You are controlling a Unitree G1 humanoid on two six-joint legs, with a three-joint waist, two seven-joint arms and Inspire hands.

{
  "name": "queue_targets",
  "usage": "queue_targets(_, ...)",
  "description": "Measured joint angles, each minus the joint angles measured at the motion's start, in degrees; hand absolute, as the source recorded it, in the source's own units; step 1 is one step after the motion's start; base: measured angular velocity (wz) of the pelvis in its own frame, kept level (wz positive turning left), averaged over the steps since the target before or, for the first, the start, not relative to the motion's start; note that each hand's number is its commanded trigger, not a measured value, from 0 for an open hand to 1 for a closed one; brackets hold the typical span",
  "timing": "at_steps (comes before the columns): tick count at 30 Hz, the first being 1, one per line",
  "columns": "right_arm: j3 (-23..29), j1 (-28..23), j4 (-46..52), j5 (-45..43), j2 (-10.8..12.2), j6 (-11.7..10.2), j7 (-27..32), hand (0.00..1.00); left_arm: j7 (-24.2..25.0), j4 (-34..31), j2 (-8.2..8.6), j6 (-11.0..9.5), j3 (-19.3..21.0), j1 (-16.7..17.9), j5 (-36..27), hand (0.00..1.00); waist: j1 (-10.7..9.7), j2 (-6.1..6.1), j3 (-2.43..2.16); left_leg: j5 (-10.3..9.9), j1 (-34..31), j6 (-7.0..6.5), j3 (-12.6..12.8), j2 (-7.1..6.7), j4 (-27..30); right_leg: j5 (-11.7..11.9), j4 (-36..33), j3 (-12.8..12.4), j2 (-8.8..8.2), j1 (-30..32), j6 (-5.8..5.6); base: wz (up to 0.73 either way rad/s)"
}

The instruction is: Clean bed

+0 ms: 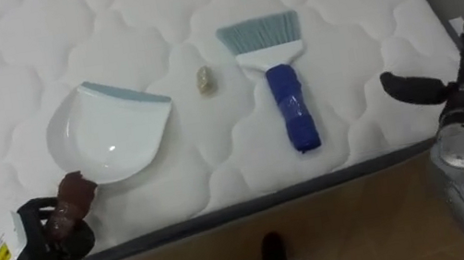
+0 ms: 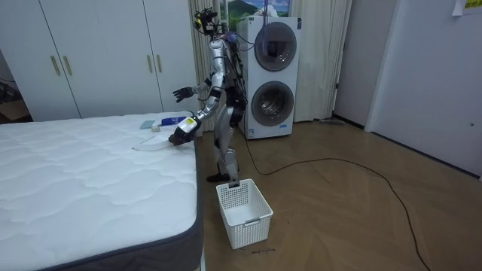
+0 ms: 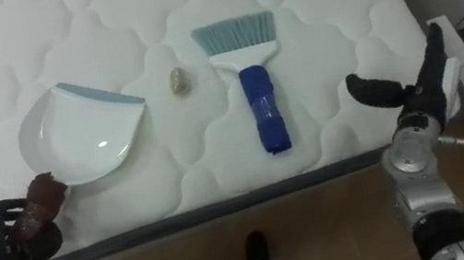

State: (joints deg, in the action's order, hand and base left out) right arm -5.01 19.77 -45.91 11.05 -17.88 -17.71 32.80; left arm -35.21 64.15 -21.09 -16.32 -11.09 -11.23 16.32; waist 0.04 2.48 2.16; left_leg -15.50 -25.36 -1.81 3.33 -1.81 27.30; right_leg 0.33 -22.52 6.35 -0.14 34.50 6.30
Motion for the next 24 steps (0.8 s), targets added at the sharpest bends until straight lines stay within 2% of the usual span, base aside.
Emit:
queue_targets(5,-3.44,0.22,1.19,-0.03,0.05,-0.45,0.95,0.0,2.59,0.14,0.23,1.13,-1.6,-1.71,-0.63,1.0,0.35,0.03,0.03,0.41,0.44,-0.19,-0.17,-0.13,-0.86,-0.54,-0.64,1.15,-1.01,0.0,0.1,0.07)
queue_targets(8,-5.11,0.68,1.17,0.11,0.09,-0.92,1.02,0.0,4.48,0.09,0.21,1.57,-2.1,-2.44,-0.61,1.0,0.37,0.23,0.23,0.41,0.12,-0.2,-0.11,-0.02,-0.62,-0.68,-0.65,1.62,-1.23,0.0,0.12,0.12)
queue_targets(10,-5.96,0.79,1.07,0.1,0.18,-1.23,1.0,0.0,5.67,0.05,0.18,1.97,-3.07,-3.02,-0.61,1.0,0.57,0.25,0.7,0.44,-0.07,-0.26,-0.1,-0.01,-0.55,-0.77,-0.58,1.61,-1.29,-0.02,-0.06,0.09)
queue_targets(12,-7.0,1.15,0.64,0.14,0.18,-1.28,0.86,0.0,6.21,-0.33,0.15,1.47,-3.93,-3.0,-0.61,1.0,0.71,0.09,1.14,0.42,-0.22,-0.34,-0.17,-0.04,-0.55,-0.88,-0.4,1.67,-1.32,-0.02,-0.44,0.02)
queue_targets(20,-11.77,2.14,-5.14,3.04,0.57,-1.78,-1.81,0.0,8.59,-0.49,0.2,0.93,-6.27,-5.09,-0.56,1.0,2.63,-0.4,1.66,0.29,-1.04,-0.58,-0.23,0.01,-0.57,-0.86,-0.2,2.44,-1.63,0.46,-0.41,0.05)
queue_targets(24,-11.87,2.74,-8.75,6.16,0.76,-1.76,-3.6,0.0,8.85,-0.52,0.21,0.98,-8.25,-6.25,-0.54,1.0,3.79,-0.77,1.9,0.36,-0.96,-0.73,-0.02,0.04,-0.53,-0.94,-0.23,2.55,-1.75,0.52,-0.58,0.02)
